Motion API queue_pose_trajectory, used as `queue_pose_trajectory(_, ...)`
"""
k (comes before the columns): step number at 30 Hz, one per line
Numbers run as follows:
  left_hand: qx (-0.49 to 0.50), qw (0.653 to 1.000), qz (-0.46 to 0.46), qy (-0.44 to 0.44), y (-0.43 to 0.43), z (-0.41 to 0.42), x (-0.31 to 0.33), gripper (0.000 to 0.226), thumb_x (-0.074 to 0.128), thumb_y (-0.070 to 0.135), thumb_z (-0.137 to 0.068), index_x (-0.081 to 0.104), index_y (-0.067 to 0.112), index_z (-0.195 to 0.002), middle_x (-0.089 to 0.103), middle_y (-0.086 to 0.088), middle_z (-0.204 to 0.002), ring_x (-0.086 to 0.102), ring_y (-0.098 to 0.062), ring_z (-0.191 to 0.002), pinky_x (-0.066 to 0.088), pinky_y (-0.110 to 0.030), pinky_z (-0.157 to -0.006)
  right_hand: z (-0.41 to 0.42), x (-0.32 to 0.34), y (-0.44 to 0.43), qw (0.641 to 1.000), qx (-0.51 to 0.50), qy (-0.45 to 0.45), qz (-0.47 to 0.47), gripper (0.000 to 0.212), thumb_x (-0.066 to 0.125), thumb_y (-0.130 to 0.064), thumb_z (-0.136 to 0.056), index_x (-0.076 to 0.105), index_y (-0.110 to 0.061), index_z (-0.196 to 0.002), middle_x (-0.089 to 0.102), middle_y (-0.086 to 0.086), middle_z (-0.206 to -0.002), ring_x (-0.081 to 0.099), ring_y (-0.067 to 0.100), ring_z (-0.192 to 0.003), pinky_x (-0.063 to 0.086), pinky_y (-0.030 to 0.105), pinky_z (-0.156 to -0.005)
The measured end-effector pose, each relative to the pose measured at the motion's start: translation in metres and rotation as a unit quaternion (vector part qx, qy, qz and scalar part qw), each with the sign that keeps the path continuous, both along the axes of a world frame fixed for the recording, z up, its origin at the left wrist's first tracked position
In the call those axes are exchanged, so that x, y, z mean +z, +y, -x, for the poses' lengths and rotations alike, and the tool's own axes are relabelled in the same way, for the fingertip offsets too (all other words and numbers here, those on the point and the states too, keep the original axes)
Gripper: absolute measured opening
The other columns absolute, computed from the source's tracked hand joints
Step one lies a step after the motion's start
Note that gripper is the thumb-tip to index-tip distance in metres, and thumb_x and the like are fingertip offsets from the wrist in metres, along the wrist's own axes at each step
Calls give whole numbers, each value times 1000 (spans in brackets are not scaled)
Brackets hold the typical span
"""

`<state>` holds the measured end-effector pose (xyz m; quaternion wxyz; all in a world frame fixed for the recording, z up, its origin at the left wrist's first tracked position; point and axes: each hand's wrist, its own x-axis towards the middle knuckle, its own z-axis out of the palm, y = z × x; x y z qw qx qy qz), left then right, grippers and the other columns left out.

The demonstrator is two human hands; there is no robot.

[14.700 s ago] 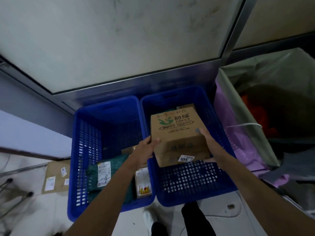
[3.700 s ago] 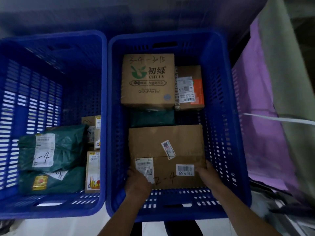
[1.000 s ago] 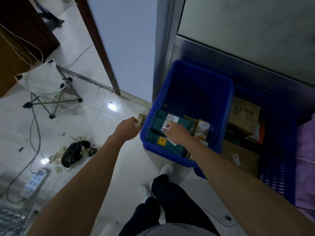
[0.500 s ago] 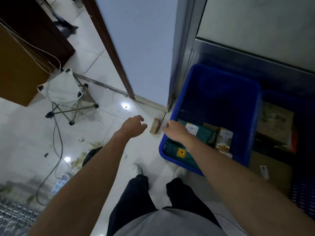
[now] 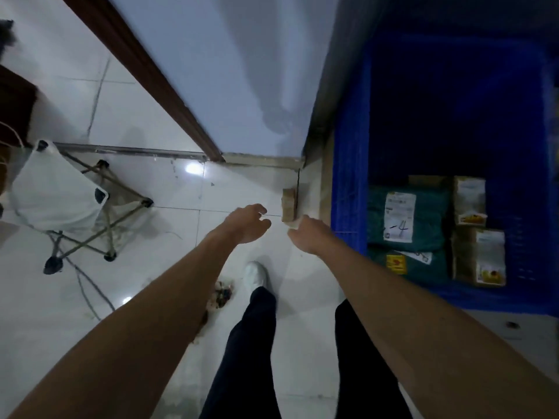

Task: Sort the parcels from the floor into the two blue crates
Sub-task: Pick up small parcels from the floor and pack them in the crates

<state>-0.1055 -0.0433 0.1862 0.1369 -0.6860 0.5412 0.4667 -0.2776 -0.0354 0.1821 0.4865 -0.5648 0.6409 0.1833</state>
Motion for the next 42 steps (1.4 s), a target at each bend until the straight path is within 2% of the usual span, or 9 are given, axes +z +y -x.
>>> queue_pose_trajectory(4, -56, 998, -30, -5, -13, -22, -84, 53, 49, 35, -98, 45, 16, -147, 49, -6, -150, 46, -29, -136, 37, -38, -112, -19, -76, -16, 999, -19, 35, -7, 54, 42, -34, -102, 42, -8, -149, 50, 19, -144, 53, 36, -125, 40, 32, -82)
queue_pose_trajectory(12, 4, 994, -92, 60, -27, -10, -291, 54, 48, 26, -100, 38, 16, -152, 44, -5, -154, 42, -27, -140, 33, -37, -117, -35, -275, -33, 994, -62, 78, -38, 52, 40, -37, -100, 43, -11, -145, 55, 15, -139, 56, 35, -121, 42, 34, -85)
queue_pose_trajectory(16, 37, 987, -128, 87, -30, 7, -389, 54, 46, 19, -101, 33, 15, -154, 39, -9, -157, 40, -28, -142, 32, -38, -117, -34, -370, -34, 988, -106, 93, -55, 55, 43, -33, -101, 33, -9, -149, 50, 16, -144, 53, 36, -127, 44, 36, -92)
queue_pose_trajectory(19, 50, 985, -128, 109, -35, 21, -437, 34, 43, 8, -101, 48, 6, -135, 47, -14, -148, 47, -33, -134, 38, -40, -112, -34, -427, -44, 981, -152, 101, -64, 58, 49, -36, -100, 31, -9, -148, 49, 17, -145, 53, 37, -127, 46, 40, -97)
queue_pose_trajectory(25, 93, 980, -99, 144, -49, 44, -499, 42, 42, 17, -104, 40, 5, -144, 49, -15, -147, 49, -33, -132, 42, -40, -109, -31, -516, -67, 957, -284, 16, -48, 71, 50, -61, -90, 42, -22, -148, 60, 11, -135, 59, 31, -116, 48, 39, -96)
queue_pose_trajectory(30, 131, 971, -114, 164, -48, 45, -501, 48, 42, 14, -101, 39, 12, -149, 46, -10, -152, 44, -30, -137, 37, -36, -111, -22, -524, -68, 944, -325, 7, -56, 59, 52, -41, -94, 42, -19, -148, 57, 11, -134, 53, 29, -110, 43, 35, -90)
queue_pose_trajectory(33, 122, 968, -130, 178, -46, 40, -476, 51, 37, 3, -100, 41, 14, -150, 43, -7, -153, 39, -27, -141, 33, -32, -110, -20, -504, -64, 942, -331, 14, -50, 59, 53, -47, -94, 46, -18, -145, 58, 8, -121, 52, 25, -96, 41, 31, -76)
queue_pose_trajectory(37, 111, 972, -111, 174, -44, 30, -443, 57, 39, 10, -93, 48, 25, -147, 48, -4, -152, 42, -27, -140, 34, -39, -116, -21, -450, -54, 945, -323, 39, -28, 62, 57, -57, -91, 48, -19, -140, 58, 3, -107, 55, 22, -86, 36, 27, -59)
queue_pose_trajectory(42, 125, 970, -64, 197, -42, 11, -342, 79, 37, 21, -64, 58, 27, -139, 60, 4, -140, 53, -19, -131, 41, -37, -112, -26, -328, -45, 953, -301, 38, 3, 68, 66, -58, -84, 46, -18, -136, 61, 1, -101, 62, 25, -94, 54, 36, -83)
